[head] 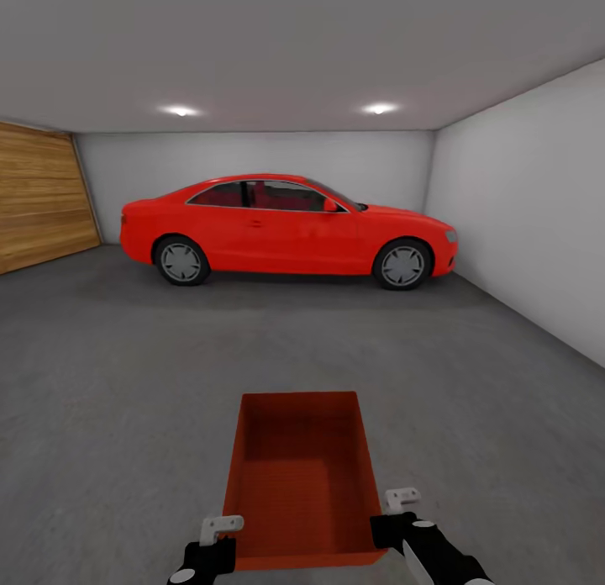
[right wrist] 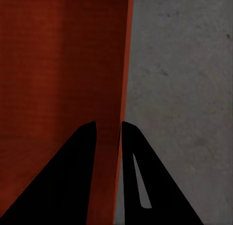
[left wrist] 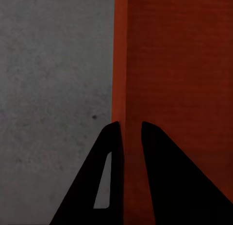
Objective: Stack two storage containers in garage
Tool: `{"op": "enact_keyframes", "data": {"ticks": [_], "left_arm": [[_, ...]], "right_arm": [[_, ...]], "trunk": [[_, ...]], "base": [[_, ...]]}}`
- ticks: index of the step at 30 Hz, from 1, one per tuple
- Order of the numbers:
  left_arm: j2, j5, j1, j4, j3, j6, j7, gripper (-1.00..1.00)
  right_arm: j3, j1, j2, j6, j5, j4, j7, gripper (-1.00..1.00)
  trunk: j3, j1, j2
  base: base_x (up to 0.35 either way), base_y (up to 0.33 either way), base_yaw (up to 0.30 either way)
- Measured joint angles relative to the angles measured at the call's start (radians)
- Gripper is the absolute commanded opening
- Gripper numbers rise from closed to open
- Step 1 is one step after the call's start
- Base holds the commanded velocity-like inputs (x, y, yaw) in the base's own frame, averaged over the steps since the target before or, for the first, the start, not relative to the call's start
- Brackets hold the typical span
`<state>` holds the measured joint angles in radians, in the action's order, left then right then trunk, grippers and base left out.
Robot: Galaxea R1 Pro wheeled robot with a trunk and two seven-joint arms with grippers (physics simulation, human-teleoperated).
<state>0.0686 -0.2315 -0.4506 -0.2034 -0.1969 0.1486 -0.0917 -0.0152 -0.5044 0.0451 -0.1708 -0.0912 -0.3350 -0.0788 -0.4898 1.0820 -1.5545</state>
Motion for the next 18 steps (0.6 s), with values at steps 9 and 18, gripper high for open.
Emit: {"op": "enact_keyframes", "data": {"ticks": [9, 18], "left_arm": [[0.000, 0.000, 0.000, 0.000, 0.000, 0.000, 0.000, -1.00], [-0.004, -0.001, 0.000, 0.001, 0.003, 0.000, 0.009, -1.00]], "right_arm": [[0.000, 0.000, 0.000, 0.000, 0.000, 0.000, 0.000, -1.00], [0.003, 0.000, 0.004, -0.001, 0.004, 0.000, 0.009, -1.00]], "trunk": [[0.000, 0.000, 0.000], [0.000, 0.000, 0.000]], "base": [[0.308, 0.000, 0.000], [0.308, 0.000, -0.041]]}}
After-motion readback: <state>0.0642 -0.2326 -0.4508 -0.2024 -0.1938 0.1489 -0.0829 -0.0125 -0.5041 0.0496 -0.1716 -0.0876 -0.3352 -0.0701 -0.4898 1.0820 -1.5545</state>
